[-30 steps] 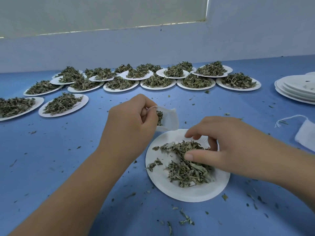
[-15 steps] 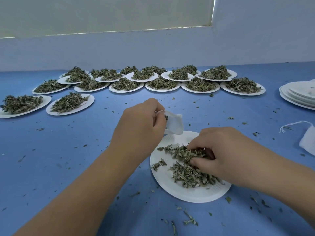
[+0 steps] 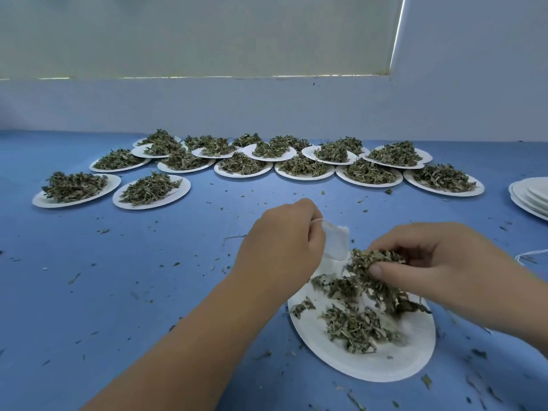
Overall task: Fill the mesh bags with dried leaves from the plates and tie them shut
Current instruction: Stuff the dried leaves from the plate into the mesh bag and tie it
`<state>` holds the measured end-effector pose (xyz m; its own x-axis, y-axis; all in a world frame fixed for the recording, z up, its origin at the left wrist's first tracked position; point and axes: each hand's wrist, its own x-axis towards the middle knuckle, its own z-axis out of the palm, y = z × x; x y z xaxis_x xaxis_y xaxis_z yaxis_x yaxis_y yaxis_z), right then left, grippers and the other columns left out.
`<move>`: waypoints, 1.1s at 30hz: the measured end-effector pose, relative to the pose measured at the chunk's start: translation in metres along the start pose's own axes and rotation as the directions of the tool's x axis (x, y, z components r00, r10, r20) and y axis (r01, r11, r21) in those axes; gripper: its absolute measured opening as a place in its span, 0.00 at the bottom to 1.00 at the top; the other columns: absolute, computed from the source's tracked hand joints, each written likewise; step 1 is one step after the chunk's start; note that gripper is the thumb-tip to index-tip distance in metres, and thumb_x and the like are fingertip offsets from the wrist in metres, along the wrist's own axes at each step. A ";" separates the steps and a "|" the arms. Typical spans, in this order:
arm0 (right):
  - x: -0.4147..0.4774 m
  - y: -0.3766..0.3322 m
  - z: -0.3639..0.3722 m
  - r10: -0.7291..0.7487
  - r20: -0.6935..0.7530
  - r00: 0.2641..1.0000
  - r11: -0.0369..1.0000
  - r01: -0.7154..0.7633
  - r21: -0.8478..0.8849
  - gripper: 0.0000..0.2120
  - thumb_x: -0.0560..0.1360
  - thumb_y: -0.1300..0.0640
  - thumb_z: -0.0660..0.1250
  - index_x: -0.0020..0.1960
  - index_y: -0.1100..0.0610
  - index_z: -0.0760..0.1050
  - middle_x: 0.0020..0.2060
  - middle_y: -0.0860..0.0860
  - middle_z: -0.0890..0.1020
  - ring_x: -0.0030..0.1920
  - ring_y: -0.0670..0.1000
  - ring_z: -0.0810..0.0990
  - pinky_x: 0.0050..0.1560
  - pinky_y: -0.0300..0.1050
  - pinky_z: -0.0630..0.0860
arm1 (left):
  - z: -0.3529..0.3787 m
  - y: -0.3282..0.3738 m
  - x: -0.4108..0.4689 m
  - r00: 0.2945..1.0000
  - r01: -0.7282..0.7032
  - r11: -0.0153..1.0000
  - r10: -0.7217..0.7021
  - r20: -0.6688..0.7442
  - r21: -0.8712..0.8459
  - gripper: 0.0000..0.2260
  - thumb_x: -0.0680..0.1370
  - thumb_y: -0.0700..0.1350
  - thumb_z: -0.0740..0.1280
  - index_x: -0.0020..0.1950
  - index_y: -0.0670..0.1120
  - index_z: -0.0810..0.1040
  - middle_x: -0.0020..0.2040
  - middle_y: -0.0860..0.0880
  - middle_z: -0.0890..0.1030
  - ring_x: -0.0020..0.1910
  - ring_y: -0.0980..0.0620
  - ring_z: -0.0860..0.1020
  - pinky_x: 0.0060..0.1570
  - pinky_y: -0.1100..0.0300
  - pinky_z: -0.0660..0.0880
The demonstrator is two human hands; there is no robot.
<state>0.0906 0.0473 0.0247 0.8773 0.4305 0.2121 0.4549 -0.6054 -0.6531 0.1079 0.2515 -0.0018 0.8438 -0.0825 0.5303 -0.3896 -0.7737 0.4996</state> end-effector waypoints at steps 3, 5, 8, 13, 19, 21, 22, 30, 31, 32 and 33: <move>0.003 -0.007 -0.005 -0.019 -0.001 1.000 0.999 0.019 0.049 0.15 0.61 0.35 0.67 0.45 0.38 0.82 0.37 0.48 0.84 0.39 0.52 0.83 0.46 0.55 0.80 | 0.001 -0.001 0.000 1.000 0.016 1.000 -0.016 0.003 -0.017 0.07 0.79 0.44 0.61 0.43 0.49 0.76 0.28 0.55 0.69 0.31 0.56 0.70 0.30 0.58 0.70; 0.006 -0.011 -0.006 -0.016 -0.023 1.000 0.999 0.017 0.047 0.14 0.62 0.37 0.69 0.45 0.37 0.82 0.36 0.48 0.84 0.39 0.53 0.82 0.47 0.55 0.80 | 0.002 -0.001 0.000 1.000 0.017 0.999 -0.017 0.003 -0.034 0.07 0.79 0.44 0.62 0.42 0.49 0.76 0.28 0.55 0.69 0.30 0.56 0.70 0.30 0.59 0.69; 0.011 -0.014 -0.004 0.013 -0.062 0.998 0.999 -0.016 -0.041 0.07 0.64 0.42 0.68 0.41 0.35 0.80 0.33 0.41 0.82 0.34 0.43 0.80 0.38 0.39 0.76 | 0.004 0.000 0.000 1.000 0.016 0.998 -0.015 0.004 -0.057 0.06 0.79 0.44 0.62 0.43 0.49 0.77 0.28 0.55 0.68 0.30 0.56 0.70 0.31 0.57 0.72; 0.019 -0.024 0.005 0.063 -0.078 0.995 0.955 -0.083 -0.283 0.04 0.69 0.47 0.67 0.38 0.43 0.81 0.33 0.42 0.80 0.37 0.40 0.76 0.40 0.36 0.71 | 0.005 0.006 -0.002 1.000 0.009 0.995 -0.008 0.014 -0.103 0.06 0.78 0.45 0.62 0.44 0.49 0.78 0.28 0.55 0.69 0.31 0.55 0.72 0.34 0.52 0.75; 0.030 -0.024 0.026 0.020 -0.191 0.981 0.894 -0.103 -0.436 0.09 0.72 0.46 0.70 0.51 0.43 0.75 0.37 0.40 0.77 0.37 0.37 0.73 0.36 0.34 0.70 | 0.003 0.007 -0.003 1.000 0.009 0.991 -0.008 0.012 -0.134 0.05 0.77 0.44 0.63 0.43 0.48 0.78 0.27 0.54 0.68 0.30 0.54 0.70 0.34 0.49 0.76; 0.028 -0.023 0.031 -0.021 -0.237 0.971 0.912 -0.079 -0.403 0.09 0.71 0.47 0.72 0.46 0.44 0.73 0.35 0.40 0.76 0.37 0.38 0.73 0.35 0.35 0.69 | 0.003 0.006 -0.003 1.000 0.010 0.990 -0.009 0.013 -0.144 0.05 0.77 0.44 0.63 0.43 0.48 0.77 0.27 0.54 0.67 0.29 0.54 0.69 0.34 0.49 0.75; 0.026 -0.023 0.034 -0.048 -0.248 0.968 0.915 -0.057 -0.399 0.08 0.70 0.48 0.73 0.43 0.45 0.74 0.34 0.41 0.76 0.36 0.39 0.73 0.35 0.34 0.68 | 0.003 0.006 -0.003 1.000 0.011 0.989 -0.009 0.014 -0.150 0.06 0.77 0.44 0.63 0.43 0.48 0.77 0.27 0.54 0.67 0.29 0.55 0.69 0.33 0.49 0.75; 0.018 -0.021 0.043 -0.194 -0.297 0.935 0.934 0.083 -0.346 0.05 0.68 0.57 0.73 0.43 0.50 0.80 0.36 0.41 0.74 0.33 0.39 0.74 0.34 0.32 0.67 | 0.005 0.004 -0.004 0.998 0.055 0.977 -0.049 0.033 -0.206 0.06 0.76 0.43 0.64 0.42 0.48 0.78 0.25 0.55 0.67 0.28 0.57 0.69 0.34 0.50 0.76; 0.017 -0.021 0.042 -0.209 -0.318 0.925 0.938 0.097 -0.334 0.06 0.68 0.58 0.74 0.42 0.50 0.79 0.36 0.42 0.75 0.33 0.39 0.74 0.33 0.32 0.68 | 0.004 0.004 -0.004 0.998 0.057 0.975 -0.052 0.032 -0.213 0.06 0.77 0.44 0.64 0.42 0.49 0.78 0.24 0.55 0.68 0.27 0.57 0.69 0.34 0.50 0.76; 0.017 -0.020 0.043 -0.222 -0.335 0.916 0.936 0.105 -0.335 0.08 0.67 0.60 0.76 0.41 0.51 0.78 0.36 0.43 0.75 0.33 0.39 0.74 0.33 0.33 0.70 | 0.004 0.003 -0.004 0.998 0.061 0.973 -0.056 0.030 -0.223 0.06 0.77 0.44 0.64 0.42 0.49 0.78 0.24 0.55 0.68 0.27 0.57 0.69 0.33 0.49 0.77; 0.017 -0.019 0.043 -0.237 -0.347 0.908 0.930 0.110 -0.350 0.10 0.66 0.61 0.77 0.40 0.51 0.77 0.35 0.44 0.75 0.33 0.38 0.74 0.32 0.33 0.70 | 0.004 0.003 -0.004 0.998 0.066 0.969 -0.061 0.029 -0.236 0.06 0.76 0.44 0.64 0.41 0.49 0.78 0.24 0.55 0.69 0.27 0.57 0.70 0.33 0.49 0.77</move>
<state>0.0900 0.0952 0.0093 0.7413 0.3022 0.5993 0.5728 -0.7502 -0.3304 0.1045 0.2471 -0.0052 0.8761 -0.0535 0.4791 -0.4095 -0.6072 0.6809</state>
